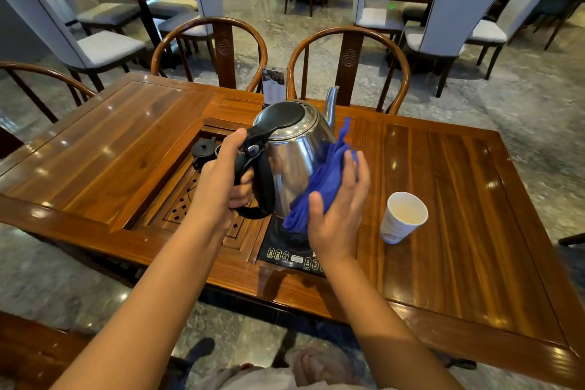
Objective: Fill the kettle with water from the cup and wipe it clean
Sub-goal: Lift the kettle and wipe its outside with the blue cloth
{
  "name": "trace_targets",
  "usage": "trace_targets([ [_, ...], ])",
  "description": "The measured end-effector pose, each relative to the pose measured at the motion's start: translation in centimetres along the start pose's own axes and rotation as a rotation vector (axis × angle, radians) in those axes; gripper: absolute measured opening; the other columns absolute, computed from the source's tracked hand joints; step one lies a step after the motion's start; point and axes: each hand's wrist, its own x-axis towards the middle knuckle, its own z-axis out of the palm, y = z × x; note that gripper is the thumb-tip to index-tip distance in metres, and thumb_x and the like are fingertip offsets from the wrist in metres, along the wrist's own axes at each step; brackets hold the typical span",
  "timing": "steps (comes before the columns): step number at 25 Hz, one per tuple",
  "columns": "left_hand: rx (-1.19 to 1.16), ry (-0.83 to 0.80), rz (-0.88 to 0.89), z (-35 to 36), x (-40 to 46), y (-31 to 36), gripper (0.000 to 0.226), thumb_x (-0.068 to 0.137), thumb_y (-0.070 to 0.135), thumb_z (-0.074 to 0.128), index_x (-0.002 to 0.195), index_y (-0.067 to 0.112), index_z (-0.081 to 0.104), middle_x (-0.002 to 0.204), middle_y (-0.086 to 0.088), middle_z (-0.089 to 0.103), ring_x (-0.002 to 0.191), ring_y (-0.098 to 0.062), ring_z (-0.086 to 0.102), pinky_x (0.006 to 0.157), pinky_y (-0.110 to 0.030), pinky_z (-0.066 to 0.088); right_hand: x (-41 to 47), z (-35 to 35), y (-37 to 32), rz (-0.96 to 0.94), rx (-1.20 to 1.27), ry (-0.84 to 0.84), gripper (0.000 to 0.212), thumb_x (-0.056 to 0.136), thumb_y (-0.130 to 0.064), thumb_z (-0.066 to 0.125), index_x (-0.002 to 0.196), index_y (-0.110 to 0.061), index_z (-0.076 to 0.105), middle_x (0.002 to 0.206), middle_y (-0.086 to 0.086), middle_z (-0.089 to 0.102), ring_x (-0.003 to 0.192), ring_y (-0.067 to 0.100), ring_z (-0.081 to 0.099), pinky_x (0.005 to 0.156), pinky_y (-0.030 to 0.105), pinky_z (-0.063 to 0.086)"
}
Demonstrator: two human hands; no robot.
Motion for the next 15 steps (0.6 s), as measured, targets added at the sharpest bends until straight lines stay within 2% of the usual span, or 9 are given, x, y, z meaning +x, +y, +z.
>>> trace_targets([
  [2, 0.007, -0.001, 0.011, 0.1, 0.0, 0.1, 0.047, 0.081, 0.055, 0.047, 0.056, 0.015, 0.045, 0.044, 0.004, 0.032, 0.032, -0.006, 0.022, 0.033, -0.017, 0.016, 1.0, -0.1, -1.1, 0.174, 0.091, 0.086, 0.057, 0.095, -0.05, 0.026, 0.133, -0.008, 0.033, 0.138, 0.025, 0.031, 0.128, 0.015, 0.029, 0.105, 0.02, 0.025],
  [3, 0.013, -0.005, 0.023, 0.1, 0.0, 0.1, 0.047, 0.082, 0.055, 0.047, 0.058, 0.015, 0.046, 0.045, 0.004, 0.032, 0.032, -0.006, 0.022, 0.032, -0.016, 0.016, 1.4, -0.2, -1.5, 0.188, 0.076, 0.102, 0.049, 0.095, -0.045, 0.03, 0.127, -0.009, 0.036, 0.134, 0.026, 0.033, 0.121, 0.01, 0.031, 0.102, 0.016, 0.025],
  [4, 0.023, -0.011, 0.034, 0.0, 0.0, 0.2, 0.046, 0.082, 0.055, 0.047, 0.059, 0.015, 0.046, 0.045, 0.004, 0.032, 0.032, -0.006, 0.022, 0.032, -0.016, 0.017, 1.8, -0.3, -1.9, 0.157, 0.054, 0.089, 0.039, 0.093, -0.039, 0.034, 0.12, -0.011, 0.037, 0.13, 0.023, 0.034, 0.116, 0.011, 0.033, 0.099, 0.02, 0.03],
  [6, 0.038, -0.014, 0.034, -0.2, 0.0, 0.3, 0.047, 0.08, 0.057, 0.048, 0.059, 0.015, 0.046, 0.043, 0.005, 0.033, 0.032, -0.006, 0.023, 0.031, -0.015, 0.018, 2.2, -0.7, -2.7, 0.011, 0.034, 0.0, 0.033, 0.083, -0.03, 0.039, 0.112, -0.015, 0.036, 0.125, 0.013, 0.032, 0.113, 0.024, 0.038, 0.095, 0.041, 0.036],
  [8, -0.007, 0.017, -0.02, -0.5, -0.1, 0.1, 0.049, 0.082, 0.056, 0.045, 0.054, 0.016, 0.045, 0.039, 0.008, 0.034, 0.03, -0.005, 0.024, 0.032, -0.014, 0.018, 2.4, -1.4, -3.3, -0.124, 0.035, -0.158, 0.042, 0.074, -0.025, 0.04, 0.115, -0.016, 0.036, 0.128, 0.005, 0.028, 0.123, 0.032, 0.033, 0.101, 0.057, 0.028],
  [10, -0.103, 0.038, -0.081, -0.6, -0.2, 0.1, 0.052, 0.084, 0.054, 0.042, 0.047, 0.017, 0.043, 0.035, 0.009, 0.034, 0.028, -0.004, 0.023, 0.032, -0.015, 0.016, 2.0, -2.3, -2.9, -0.198, -0.062, -0.312, 0.053, 0.077, -0.022, 0.042, 0.13, -0.019, 0.034, 0.139, 0.005, 0.023, 0.136, 0.031, 0.019, 0.107, 0.062, 0.015],
  [12, -0.098, 0.052, -0.085, -0.8, -0.1, 0.2, 0.053, 0.085, 0.053, 0.04, 0.045, 0.018, 0.042, 0.034, 0.009, 0.033, 0.027, -0.004, 0.022, 0.032, -0.016, 0.014, 1.2, -3.2, -1.7, -0.256, -0.159, -0.368, 0.054, 0.088, -0.027, 0.046, 0.139, -0.024, 0.03, 0.147, 0.008, 0.018, 0.139, 0.031, 0.014, 0.111, 0.054, 0.014],
  [15, -0.028, 0.066, -0.072, -0.9, 0.0, 0.0, 0.052, 0.085, 0.053, 0.041, 0.048, 0.017, 0.041, 0.035, 0.009, 0.033, 0.029, -0.005, 0.021, 0.032, -0.016, 0.015, 0.4, -3.8, -0.5, -0.272, -0.132, -0.407, 0.055, 0.09, -0.031, 0.055, 0.14, -0.024, 0.033, 0.15, 0.013, 0.021, 0.14, 0.03, 0.016, 0.115, 0.035, 0.012],
])
